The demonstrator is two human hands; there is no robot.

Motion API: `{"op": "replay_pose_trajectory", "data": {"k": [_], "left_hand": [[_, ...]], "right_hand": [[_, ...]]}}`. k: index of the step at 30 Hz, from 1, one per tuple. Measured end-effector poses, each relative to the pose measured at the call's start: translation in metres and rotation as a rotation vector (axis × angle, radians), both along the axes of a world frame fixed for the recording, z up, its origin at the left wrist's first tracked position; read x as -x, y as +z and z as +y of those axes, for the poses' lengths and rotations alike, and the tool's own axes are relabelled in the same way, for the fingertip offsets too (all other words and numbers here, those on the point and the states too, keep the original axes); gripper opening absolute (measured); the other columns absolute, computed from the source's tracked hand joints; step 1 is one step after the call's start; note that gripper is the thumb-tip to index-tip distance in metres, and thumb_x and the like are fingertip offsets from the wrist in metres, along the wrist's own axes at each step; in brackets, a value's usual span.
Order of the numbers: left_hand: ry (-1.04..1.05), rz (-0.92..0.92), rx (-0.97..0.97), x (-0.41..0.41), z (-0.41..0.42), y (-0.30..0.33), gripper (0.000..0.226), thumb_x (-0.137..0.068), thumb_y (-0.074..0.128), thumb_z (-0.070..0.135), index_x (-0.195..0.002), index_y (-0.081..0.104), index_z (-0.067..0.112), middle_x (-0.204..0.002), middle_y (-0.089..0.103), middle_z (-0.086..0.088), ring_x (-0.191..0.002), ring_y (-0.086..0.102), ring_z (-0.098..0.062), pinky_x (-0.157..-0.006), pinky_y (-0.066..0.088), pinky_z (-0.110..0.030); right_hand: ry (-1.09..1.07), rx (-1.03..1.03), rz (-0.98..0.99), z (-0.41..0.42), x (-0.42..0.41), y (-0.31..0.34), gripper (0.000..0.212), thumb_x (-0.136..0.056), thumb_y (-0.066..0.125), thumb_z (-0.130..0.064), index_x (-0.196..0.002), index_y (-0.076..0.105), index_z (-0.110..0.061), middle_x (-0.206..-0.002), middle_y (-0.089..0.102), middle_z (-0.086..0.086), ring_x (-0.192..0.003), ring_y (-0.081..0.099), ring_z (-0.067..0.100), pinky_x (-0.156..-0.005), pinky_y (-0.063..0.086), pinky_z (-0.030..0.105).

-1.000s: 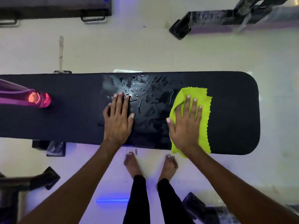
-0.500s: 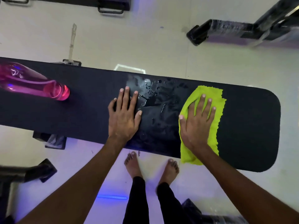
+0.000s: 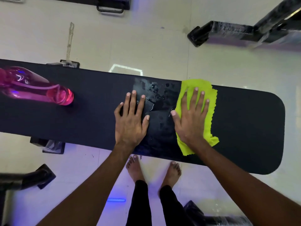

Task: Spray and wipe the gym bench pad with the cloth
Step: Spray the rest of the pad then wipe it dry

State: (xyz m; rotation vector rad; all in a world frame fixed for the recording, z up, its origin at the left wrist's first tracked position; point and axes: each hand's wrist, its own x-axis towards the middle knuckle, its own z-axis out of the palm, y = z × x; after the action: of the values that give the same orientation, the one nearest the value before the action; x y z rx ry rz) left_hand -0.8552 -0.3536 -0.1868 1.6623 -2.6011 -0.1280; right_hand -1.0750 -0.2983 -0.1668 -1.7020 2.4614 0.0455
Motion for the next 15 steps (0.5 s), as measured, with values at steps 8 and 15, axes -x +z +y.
{"op": "replay_pose_trajectory", "data": {"k": [8, 15], "left_hand": [[-0.009, 0.016, 0.029, -0.002, 0.001, -0.003, 0.066, -0.107, 0.029, 0.048, -0.167, 0.02, 0.022, -0.176, 0.014, -0.011, -0.163, 0.015, -0.027, -0.119, 0.024, -0.049], [0.0, 0.004, 0.001, 0.001, 0.002, 0.002, 0.066, -0.107, 0.028, 0.048, -0.167, 0.018, 0.022, -0.176, 0.012, -0.011, -0.164, 0.014, -0.026, -0.12, 0.025, -0.049]], "right_hand": [[0.048, 0.115, -0.093, -0.016, 0.021, -0.004, 0.066, -0.11, 0.022, -0.045, -0.17, 0.008, -0.022, -0.179, 0.003, 0.01, -0.166, 0.001, 0.033, -0.132, 0.008, 0.06], [-0.241, 0.045, -0.027, 0.046, -0.052, -0.004, 0.069, -0.106, 0.028, -0.045, -0.169, 0.019, -0.016, -0.177, 0.007, 0.019, -0.164, 0.005, 0.045, -0.13, 0.01, 0.065]]}}
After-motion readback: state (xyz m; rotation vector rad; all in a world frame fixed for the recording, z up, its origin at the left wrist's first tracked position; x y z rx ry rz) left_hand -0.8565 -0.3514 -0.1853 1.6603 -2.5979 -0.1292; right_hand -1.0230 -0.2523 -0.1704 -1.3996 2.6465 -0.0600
